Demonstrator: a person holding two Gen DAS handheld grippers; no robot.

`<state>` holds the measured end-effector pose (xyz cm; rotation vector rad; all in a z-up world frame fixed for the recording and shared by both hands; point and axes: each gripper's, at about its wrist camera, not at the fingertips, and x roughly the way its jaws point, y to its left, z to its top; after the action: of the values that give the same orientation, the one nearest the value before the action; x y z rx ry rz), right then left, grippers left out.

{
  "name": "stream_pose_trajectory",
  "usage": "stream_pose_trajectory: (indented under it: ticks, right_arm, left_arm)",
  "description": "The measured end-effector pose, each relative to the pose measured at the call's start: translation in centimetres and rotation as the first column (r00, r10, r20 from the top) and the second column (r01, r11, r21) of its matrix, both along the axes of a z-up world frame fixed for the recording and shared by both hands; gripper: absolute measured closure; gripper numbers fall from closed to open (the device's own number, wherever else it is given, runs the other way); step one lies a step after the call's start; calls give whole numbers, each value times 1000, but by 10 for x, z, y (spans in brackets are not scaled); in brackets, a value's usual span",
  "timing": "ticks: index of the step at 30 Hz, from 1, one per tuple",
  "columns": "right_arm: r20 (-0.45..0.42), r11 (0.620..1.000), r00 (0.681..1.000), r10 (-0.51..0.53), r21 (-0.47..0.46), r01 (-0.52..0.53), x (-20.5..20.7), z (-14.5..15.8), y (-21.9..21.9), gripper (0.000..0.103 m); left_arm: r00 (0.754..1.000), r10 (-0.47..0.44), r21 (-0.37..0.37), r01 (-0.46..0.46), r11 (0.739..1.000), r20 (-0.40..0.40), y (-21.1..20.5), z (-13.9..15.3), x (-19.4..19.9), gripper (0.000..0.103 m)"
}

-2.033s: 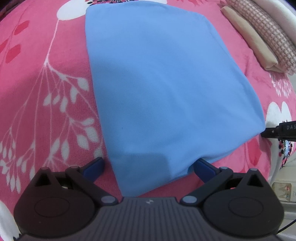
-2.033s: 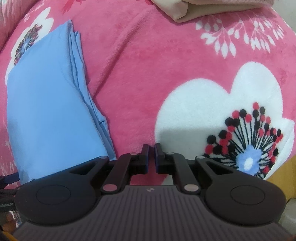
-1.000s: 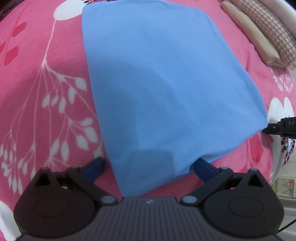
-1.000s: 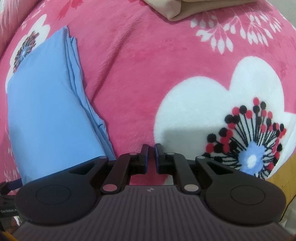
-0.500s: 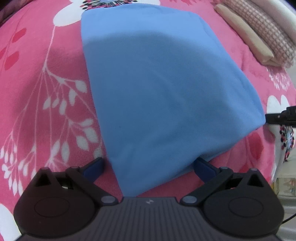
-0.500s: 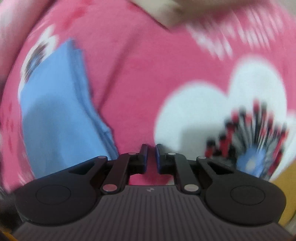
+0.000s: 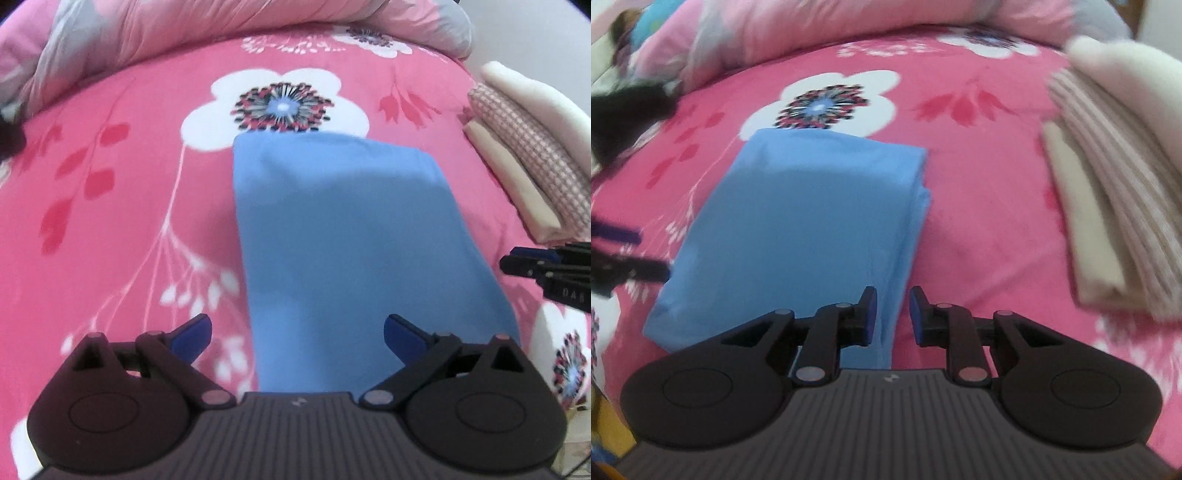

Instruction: Fold clothes

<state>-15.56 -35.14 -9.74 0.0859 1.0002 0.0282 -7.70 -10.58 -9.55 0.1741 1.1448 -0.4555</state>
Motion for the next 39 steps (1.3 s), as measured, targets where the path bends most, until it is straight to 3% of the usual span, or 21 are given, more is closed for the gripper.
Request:
stream_pose_trajectory:
  ticks: [2,5,6,8,11,12,16,20,24,30,33,39]
  right_arm:
    - [4,998,998,57,-12,-57,7,0,9,81]
    - [-5,996,996,88,-11,-88,19,-9,9,64]
    - [-15,996,996,86,0,-86,22,-12,6,53]
    - [-36,997,997,74,15,-74,29,-17,2,48]
    - [-54,998,997,47,31,-45,36,-23,-3,31]
    - [-49,999,998,32,38,-30,39,-23,-4,22]
    - [4,998,1000,-29,52,29,35,-17,-1,3]
    - [51,1000,998,-25,-10,26,37,-12,14,2]
    - [92,992,995,44,-125,-32,41,-15,33,2]
    - [38,945,989,144,-302,-126,34,-37,30,3]
    - [35,937,995,96,-340,-78,23,-27,13,4]
    - [136,938,977,165,-328,-112,41,-18,19,5]
  left_arm:
    - [1000,5,3,-5,1000,-1,-11,-5,6,6]
    - [1000,23,-1,-23,1000,-5,-24,-11,20,6]
    - [1000,26,0,-26,1000,-7,-28,-13,20,6]
    - [1000,27,7,-27,1000,-11,-31,-15,11,6]
    - [999,34,9,-34,999,-16,-32,-19,10,5]
    - [999,35,7,-35,999,-16,-33,-20,10,5]
    - [1000,23,14,-23,1000,9,-33,-21,12,1]
    - [999,9,44,-11,999,46,-33,-23,8,0]
    - [998,-10,92,4,996,68,-35,-29,6,0]
    - [997,-11,116,3,993,73,-35,-36,8,0]
    - [996,2,120,-13,993,88,-29,-30,8,2]
    - [976,11,107,-35,994,219,-26,-6,4,2]
